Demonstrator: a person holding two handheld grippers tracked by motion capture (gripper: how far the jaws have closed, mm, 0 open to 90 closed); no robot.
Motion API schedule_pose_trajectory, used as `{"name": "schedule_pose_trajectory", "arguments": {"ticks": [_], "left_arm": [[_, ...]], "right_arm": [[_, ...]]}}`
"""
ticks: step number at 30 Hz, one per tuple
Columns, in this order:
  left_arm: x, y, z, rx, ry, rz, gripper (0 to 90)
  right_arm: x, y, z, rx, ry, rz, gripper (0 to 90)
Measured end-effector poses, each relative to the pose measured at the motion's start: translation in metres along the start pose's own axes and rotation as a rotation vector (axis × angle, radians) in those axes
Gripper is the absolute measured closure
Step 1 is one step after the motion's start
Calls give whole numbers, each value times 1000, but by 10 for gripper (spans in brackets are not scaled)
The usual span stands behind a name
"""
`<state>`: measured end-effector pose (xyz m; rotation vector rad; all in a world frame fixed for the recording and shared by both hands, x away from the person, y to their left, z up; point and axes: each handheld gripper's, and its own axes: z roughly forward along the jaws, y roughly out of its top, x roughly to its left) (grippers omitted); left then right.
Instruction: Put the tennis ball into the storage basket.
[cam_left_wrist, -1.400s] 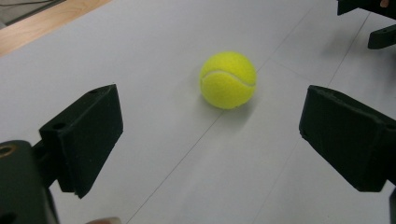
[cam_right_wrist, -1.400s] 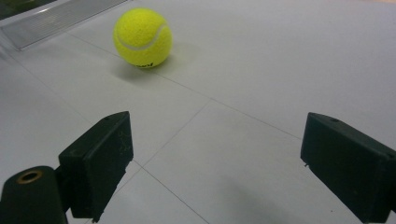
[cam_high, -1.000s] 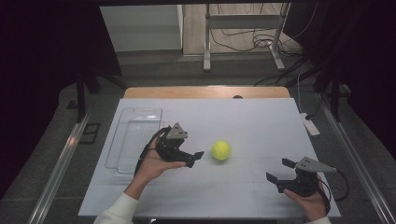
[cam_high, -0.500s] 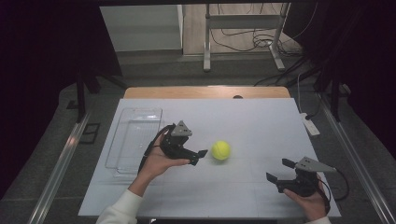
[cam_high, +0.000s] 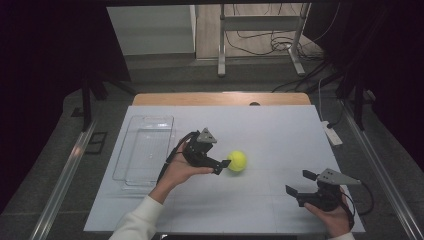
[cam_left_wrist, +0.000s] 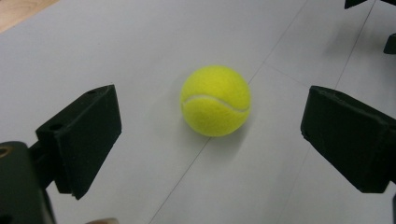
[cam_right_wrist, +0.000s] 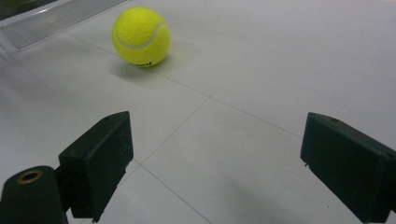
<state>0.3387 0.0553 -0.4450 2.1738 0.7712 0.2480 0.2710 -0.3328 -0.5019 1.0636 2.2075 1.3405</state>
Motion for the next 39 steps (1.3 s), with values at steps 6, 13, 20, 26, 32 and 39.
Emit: {"name": "schedule_pose_trajectory", "arguments": {"ticks": [6, 13, 20, 26, 32, 39], "left_arm": [[0, 3, 8, 18, -5, 5, 64], [-2, 8, 16, 22, -13, 4, 64], [-1, 13, 20, 35, -15, 4, 65], [1, 18, 26, 38, -15, -8, 65], [1, 21, 34, 59, -11, -4, 65], [3, 25, 40, 74, -8, -8, 64]], "right_arm": [[0, 0, 2, 3, -1, -2, 98], [-1, -2, 2, 4, 0, 3, 98], [-1, -2, 2, 3, 0, 3, 98], [0, -1, 2, 4, 0, 2, 98], [-1, -2, 3, 6, -1, 2, 98], [-1, -2, 3, 7, -2, 2, 98]]}}
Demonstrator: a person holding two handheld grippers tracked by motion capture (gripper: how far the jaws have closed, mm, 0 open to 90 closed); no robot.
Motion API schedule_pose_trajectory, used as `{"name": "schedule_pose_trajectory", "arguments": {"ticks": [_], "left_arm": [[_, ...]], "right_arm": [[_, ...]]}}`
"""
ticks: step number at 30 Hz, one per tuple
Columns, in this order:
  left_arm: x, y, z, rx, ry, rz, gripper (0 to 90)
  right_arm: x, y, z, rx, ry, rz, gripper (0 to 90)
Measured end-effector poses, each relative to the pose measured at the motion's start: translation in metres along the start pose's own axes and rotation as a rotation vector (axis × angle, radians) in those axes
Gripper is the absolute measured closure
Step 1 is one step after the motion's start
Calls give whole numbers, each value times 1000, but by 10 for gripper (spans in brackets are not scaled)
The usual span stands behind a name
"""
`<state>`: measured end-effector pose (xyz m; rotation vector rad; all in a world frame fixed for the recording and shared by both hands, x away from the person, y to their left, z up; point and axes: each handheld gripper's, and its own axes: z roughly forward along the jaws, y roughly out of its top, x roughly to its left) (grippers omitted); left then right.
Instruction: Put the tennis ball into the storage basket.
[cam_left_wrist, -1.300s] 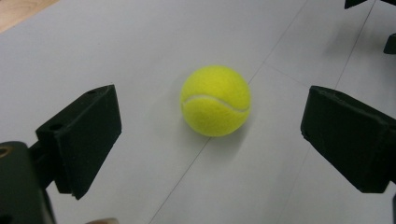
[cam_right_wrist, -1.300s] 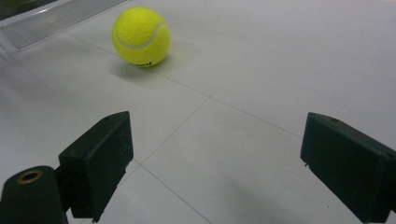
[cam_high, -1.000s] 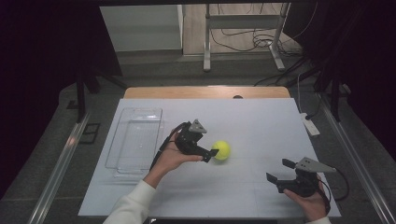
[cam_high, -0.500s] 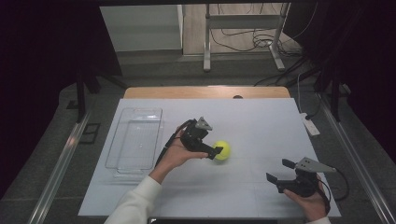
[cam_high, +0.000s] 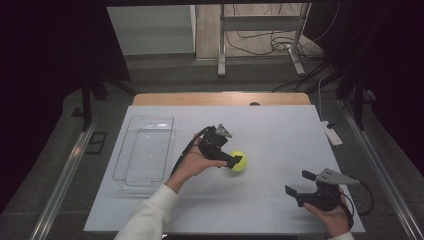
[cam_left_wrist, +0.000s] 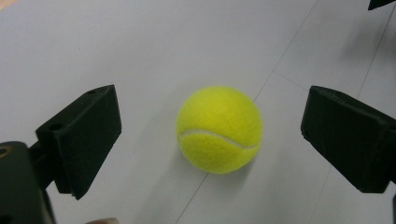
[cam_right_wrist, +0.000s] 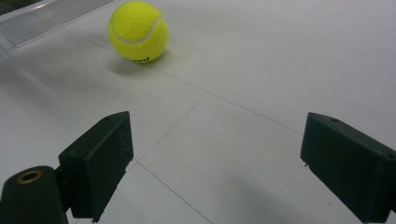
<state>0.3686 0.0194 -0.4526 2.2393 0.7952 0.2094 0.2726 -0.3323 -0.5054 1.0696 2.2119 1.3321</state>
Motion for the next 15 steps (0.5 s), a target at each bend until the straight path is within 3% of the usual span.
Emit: {"name": "schedule_pose_trajectory", "arguments": {"ticks": [15], "left_arm": [[0, 4, 18, 41, -21, -2, 50]], "right_arm": [[0, 0, 1, 5, 0, 1, 98]]}}
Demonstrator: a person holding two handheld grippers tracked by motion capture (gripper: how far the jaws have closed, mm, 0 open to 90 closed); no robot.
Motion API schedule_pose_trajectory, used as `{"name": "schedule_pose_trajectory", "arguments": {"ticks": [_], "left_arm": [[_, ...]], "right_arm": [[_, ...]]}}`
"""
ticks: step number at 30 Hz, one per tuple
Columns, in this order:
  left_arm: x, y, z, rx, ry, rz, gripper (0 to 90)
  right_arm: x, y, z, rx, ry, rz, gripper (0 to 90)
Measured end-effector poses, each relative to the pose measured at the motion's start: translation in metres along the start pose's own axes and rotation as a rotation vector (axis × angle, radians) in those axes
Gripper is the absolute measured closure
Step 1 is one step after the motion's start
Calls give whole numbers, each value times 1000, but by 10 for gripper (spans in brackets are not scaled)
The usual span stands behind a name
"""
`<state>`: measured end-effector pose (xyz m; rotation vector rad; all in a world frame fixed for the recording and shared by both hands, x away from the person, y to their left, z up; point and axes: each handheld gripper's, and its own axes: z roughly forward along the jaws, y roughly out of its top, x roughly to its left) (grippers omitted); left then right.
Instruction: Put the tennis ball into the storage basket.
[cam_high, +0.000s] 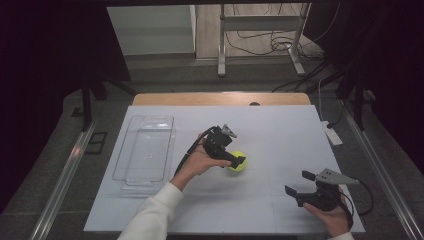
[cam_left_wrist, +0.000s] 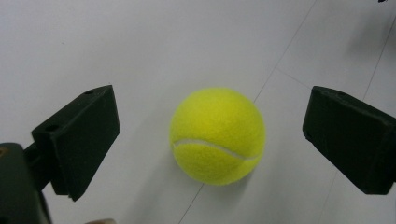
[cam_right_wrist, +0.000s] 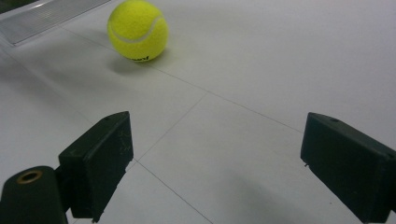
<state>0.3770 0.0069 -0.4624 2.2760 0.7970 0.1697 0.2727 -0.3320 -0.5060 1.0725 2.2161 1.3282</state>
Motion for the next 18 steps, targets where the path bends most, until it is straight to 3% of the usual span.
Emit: {"name": "schedule_pose_trajectory", "arguments": {"ticks": [10, 18], "left_arm": [[4, 0, 11, 24, -21, -26, 39], [2, -1, 27, 66, -33, -20, 36]], "right_arm": [[0, 0, 1, 2, 2, 1, 98], [-1, -1, 1, 4, 2, 6, 97]]}}
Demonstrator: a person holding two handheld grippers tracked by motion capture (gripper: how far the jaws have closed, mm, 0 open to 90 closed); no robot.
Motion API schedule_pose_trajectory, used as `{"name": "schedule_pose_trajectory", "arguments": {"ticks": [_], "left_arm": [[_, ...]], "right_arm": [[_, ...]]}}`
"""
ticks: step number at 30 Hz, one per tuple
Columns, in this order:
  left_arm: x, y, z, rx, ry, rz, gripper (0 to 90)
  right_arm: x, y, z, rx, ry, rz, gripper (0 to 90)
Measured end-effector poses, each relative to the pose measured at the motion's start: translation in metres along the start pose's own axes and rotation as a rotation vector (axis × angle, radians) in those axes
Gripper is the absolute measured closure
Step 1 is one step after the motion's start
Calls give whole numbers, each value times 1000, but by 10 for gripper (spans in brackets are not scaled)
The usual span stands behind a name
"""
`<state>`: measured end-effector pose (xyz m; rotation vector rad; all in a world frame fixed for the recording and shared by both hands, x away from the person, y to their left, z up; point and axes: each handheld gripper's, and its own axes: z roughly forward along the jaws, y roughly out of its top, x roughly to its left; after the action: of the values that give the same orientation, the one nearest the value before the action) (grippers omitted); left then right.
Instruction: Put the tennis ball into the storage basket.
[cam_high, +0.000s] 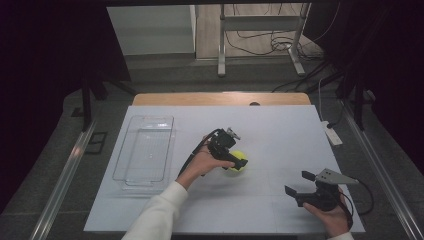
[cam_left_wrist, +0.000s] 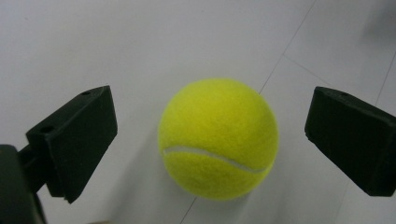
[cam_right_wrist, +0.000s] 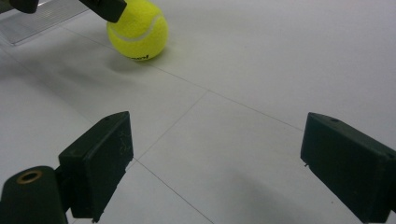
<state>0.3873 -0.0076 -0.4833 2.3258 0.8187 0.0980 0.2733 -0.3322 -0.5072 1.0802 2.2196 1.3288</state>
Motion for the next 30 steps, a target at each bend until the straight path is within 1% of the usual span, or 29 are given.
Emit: {"name": "schedule_pose_trajectory", "arguments": {"ticks": [7, 14, 20, 23, 24, 26, 27, 29, 30], "left_arm": [[-3, 1, 10, 43, -6, 22, 37], [-5, 0, 16, 66, -5, 29, 56], [-6, -1, 20, 72, -6, 18, 72], [-6, -1, 23, 83, 2, 14, 82], [-6, -1, 24, 86, 6, 10, 89], [-6, -1, 25, 115, 22, 22, 113], [-6, -2, 25, 117, 28, 22, 125], [-6, -3, 26, 116, 22, 26, 169], [-6, -3, 26, 114, 27, 30, 194]], "right_arm": [[0, 0, 0, 2, 0, -3, 98], [0, 0, 0, 1, -1, -2, 97], [0, 0, 0, 3, -2, -3, 97], [0, 0, 0, 4, -2, -3, 97], [0, 0, 0, 4, -2, -3, 98], [0, 0, 0, 5, -3, -3, 97], [0, 0, 0, 5, -3, -3, 98], [0, 0, -1, 4, -3, -4, 98], [0, 0, -1, 4, -3, -3, 98]]}}
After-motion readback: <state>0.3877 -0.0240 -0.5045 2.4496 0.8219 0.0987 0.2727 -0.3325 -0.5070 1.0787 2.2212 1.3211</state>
